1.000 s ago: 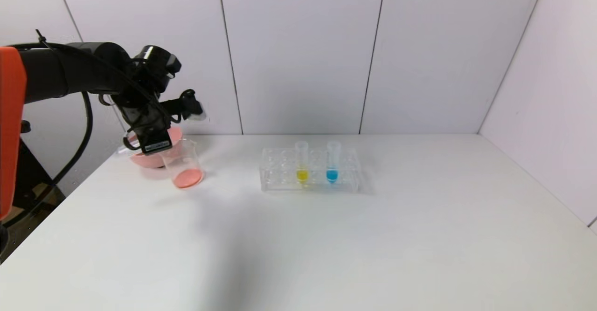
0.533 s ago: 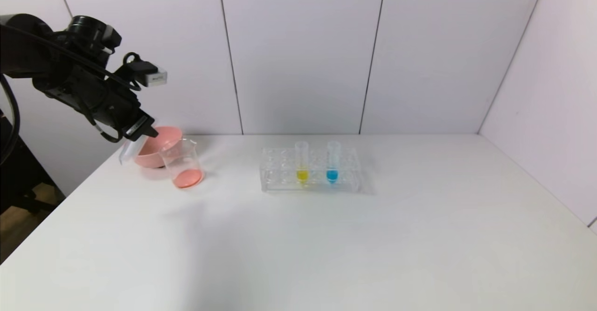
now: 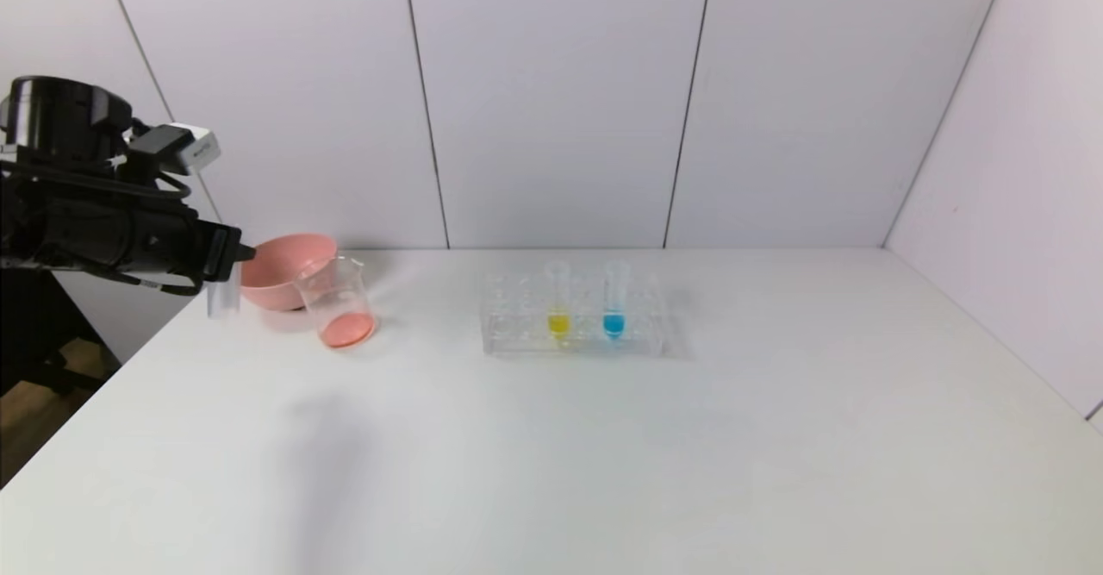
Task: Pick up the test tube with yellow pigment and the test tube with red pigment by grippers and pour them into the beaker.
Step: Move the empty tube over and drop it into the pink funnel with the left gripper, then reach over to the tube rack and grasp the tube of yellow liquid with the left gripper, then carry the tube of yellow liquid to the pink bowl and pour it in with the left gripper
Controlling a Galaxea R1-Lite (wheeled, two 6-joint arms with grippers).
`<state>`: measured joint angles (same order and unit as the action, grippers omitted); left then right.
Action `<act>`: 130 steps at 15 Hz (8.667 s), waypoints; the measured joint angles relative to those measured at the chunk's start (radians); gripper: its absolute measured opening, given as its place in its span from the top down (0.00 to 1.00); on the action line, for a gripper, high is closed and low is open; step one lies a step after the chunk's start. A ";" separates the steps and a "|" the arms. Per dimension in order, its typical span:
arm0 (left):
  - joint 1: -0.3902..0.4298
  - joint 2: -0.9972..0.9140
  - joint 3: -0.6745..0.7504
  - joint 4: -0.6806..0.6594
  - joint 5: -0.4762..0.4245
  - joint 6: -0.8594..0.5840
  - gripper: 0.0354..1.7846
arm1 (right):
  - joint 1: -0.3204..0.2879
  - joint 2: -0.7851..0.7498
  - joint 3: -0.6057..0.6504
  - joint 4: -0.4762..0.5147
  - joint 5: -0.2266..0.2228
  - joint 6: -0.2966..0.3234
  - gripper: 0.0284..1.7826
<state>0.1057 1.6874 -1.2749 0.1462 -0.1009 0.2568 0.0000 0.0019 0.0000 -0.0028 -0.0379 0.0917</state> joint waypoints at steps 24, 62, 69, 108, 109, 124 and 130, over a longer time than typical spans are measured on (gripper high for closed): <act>0.024 0.554 -0.149 -0.933 0.233 -0.237 0.76 | 0.000 0.000 0.000 0.000 0.000 0.000 0.04; -0.843 -0.259 0.864 -0.968 0.024 -0.327 0.01 | 0.000 0.000 0.000 0.000 0.000 0.000 0.04; -1.093 0.201 0.604 -1.245 0.792 -0.387 0.01 | 0.000 0.000 0.000 0.000 0.000 0.000 0.04; -0.825 0.698 -0.024 -1.237 0.691 -0.322 0.01 | 0.000 0.000 0.000 0.000 0.000 0.000 0.04; -0.824 0.698 -0.026 -1.236 0.691 -0.322 0.01 | 0.000 0.000 0.000 0.000 0.000 0.000 0.04; -0.825 0.711 -0.030 -1.244 0.690 -0.324 0.74 | 0.000 0.000 0.000 0.000 0.000 0.000 0.04; -0.842 0.645 -0.036 -1.226 0.693 -0.263 0.74 | 0.000 0.000 0.000 0.000 0.000 0.000 0.04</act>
<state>-0.7360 2.3323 -1.3113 -1.0800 0.5926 -0.0066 0.0000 0.0019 0.0000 -0.0028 -0.0379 0.0917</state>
